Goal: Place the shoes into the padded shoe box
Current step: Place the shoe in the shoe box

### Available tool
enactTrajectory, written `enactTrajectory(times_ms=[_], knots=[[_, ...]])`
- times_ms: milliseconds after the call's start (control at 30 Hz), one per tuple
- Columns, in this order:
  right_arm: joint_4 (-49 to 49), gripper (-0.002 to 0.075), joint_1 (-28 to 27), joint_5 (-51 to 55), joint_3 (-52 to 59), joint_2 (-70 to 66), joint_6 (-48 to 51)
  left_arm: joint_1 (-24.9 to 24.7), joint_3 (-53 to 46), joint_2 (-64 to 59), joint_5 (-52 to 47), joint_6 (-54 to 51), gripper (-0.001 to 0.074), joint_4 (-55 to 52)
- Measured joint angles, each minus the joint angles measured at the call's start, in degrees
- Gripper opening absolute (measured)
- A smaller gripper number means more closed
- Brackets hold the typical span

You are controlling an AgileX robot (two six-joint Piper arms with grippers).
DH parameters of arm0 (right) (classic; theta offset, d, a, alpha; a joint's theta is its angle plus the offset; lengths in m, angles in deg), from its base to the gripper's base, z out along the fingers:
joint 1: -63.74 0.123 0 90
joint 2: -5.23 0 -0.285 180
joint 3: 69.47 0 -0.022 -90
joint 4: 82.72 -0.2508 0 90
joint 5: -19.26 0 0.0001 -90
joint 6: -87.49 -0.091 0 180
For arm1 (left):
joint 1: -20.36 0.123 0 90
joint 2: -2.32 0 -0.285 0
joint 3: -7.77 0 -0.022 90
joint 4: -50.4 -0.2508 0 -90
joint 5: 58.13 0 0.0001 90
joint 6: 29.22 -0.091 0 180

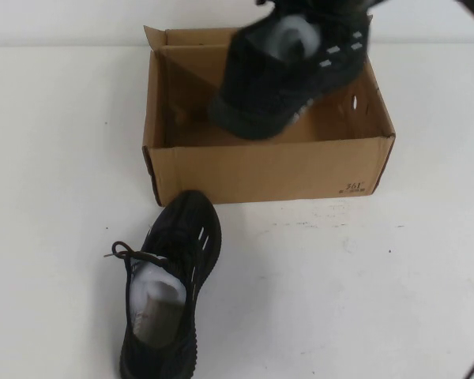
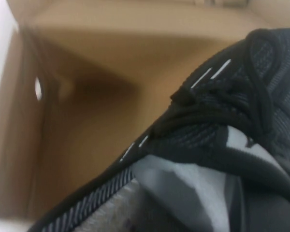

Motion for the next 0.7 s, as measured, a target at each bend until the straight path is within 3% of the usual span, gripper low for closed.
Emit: enactTrajectory(times_ms=[200,700], knots=[[-3.3,-0.0004,-3.1,-1.6,-7.3,-8.0,-4.1,0.0,0.0,0.0,0.0,0.0,-0.0003,0.0],[-3.6,-0.0002,-3.3,-10.7,-7.7,-13.2,-14.9,0.0,0.0,0.0,0.0,0.0,-0.0003,0.0]])
